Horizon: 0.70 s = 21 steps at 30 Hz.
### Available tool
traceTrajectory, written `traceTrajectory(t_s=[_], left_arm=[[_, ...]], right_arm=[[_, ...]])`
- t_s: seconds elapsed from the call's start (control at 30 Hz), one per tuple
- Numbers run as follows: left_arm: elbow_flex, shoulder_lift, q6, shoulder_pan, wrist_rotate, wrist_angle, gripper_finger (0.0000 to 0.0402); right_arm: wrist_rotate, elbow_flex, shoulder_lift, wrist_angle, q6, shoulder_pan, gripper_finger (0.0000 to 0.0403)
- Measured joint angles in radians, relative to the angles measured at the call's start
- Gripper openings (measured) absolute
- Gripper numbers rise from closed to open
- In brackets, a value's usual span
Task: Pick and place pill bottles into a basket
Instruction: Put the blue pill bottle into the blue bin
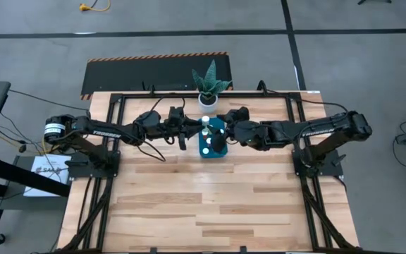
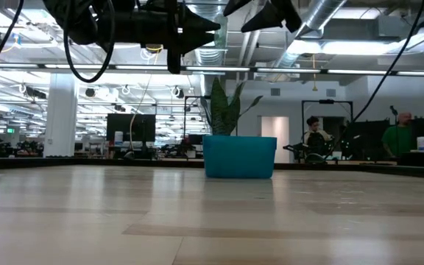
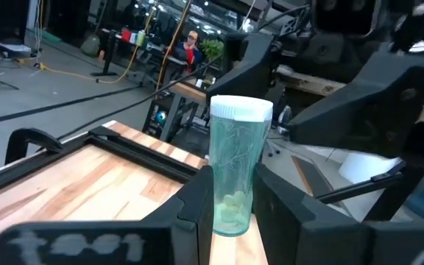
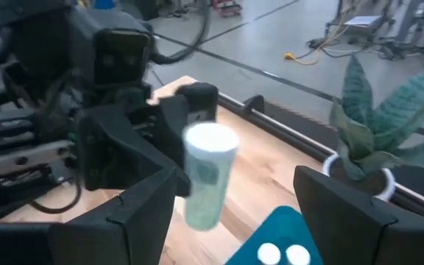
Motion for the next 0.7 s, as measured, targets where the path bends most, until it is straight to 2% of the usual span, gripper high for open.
traceTrajectory(t_s=[0.33,0.5,0.6,0.7], left_arm=[[0.000,0.000,-0.019,0.000,0.008,-0.004,0.0069],[0.000,0.001,-0.020,0.000,0.009,-0.005,0.0069],[0.000,0.001,-0.020,0.000,0.011,-0.004,0.0069],[0.000,0.001,-0.020,0.000,0.011,-0.005,0.0069]], right_arm=[[-0.104,0.002,0.026,0.090,-0.046,-0.037,0.0269],[-0.115,-0.002,0.049,0.114,-0.049,-0.046,0.0266],[-0.115,0.002,0.052,0.121,-0.049,-0.046,0.0245],[-0.118,-0.001,0.055,0.117,-0.061,-0.046,0.0204]])
